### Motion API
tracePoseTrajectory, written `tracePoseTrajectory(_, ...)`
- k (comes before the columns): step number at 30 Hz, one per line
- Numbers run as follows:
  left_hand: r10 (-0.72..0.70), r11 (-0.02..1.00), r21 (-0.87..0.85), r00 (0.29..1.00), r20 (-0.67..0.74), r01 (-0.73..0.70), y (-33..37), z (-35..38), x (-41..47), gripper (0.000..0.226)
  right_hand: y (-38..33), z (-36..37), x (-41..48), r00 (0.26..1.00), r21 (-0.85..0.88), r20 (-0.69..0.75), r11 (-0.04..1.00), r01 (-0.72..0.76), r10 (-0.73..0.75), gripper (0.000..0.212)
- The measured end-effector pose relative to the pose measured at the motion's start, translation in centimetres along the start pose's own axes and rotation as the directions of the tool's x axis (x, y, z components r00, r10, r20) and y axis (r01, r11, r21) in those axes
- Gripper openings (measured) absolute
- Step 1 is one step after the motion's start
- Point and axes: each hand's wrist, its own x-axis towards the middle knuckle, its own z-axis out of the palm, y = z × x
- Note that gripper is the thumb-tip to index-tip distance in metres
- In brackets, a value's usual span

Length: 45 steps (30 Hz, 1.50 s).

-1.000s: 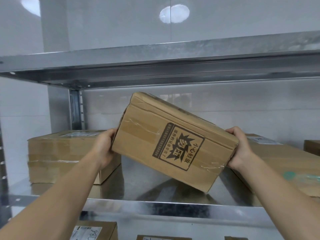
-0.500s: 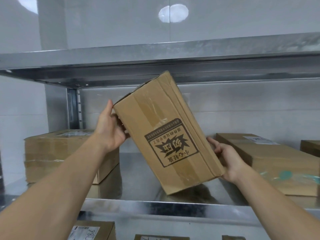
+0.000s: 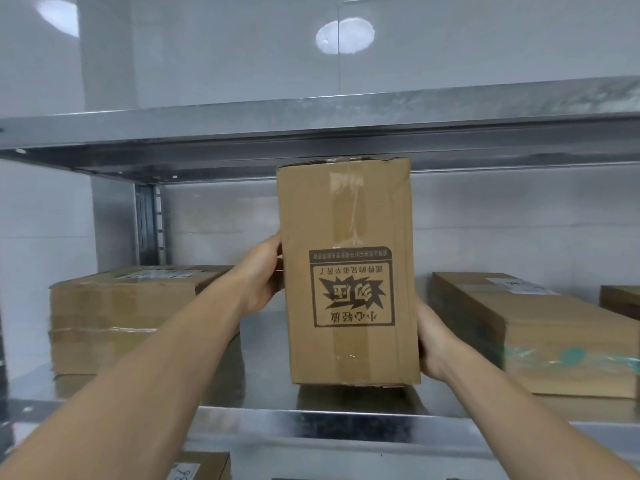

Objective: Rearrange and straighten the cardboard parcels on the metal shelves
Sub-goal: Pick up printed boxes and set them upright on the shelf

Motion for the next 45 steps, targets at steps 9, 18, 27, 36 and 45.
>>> tracePoseTrajectory(9, -0.18, 0.979, 0.108, 0.983, 0.042, 0.174, -1.3, -1.7, -0.1, 0.054, -0.7, 0.2, 0.5, 0.999, -0.354, 0.012, 0.934, 0.05, -0.049, 0.051)
tracePoseTrajectory(18, -0.057, 0.993, -0.095, 0.989, 0.135, 0.07, -2.1, -2.1, 0.5, 0.043, -2.1, -0.1, 0.9, 0.998, -0.151, 0.024, 0.987, 0.053, -0.05, 0.053)
tracePoseTrajectory(27, -0.021, 0.995, -0.093, 0.995, 0.1, 0.03, -2.6, -1.8, 0.4, 0.043, -3.2, 0.0, 0.7, 0.999, -0.115, 0.035, 0.993, -0.003, 0.007, 0.063)
tracePoseTrajectory(36, -0.018, 0.998, 0.059, 0.999, 0.04, 0.016, -0.4, -0.3, 0.2, 0.047, -3.1, 0.5, 0.7, 0.994, -0.062, 0.086, 0.996, -0.067, 0.072, 0.063)
tracePoseTrajectory(45, -0.008, 0.934, 0.357, 0.998, 0.062, -0.015, 5.6, 0.5, 1.1, 0.045, 0.3, 3.6, -0.7, 0.957, 0.333, 0.289, 0.935, -0.12, 0.019, 0.037)
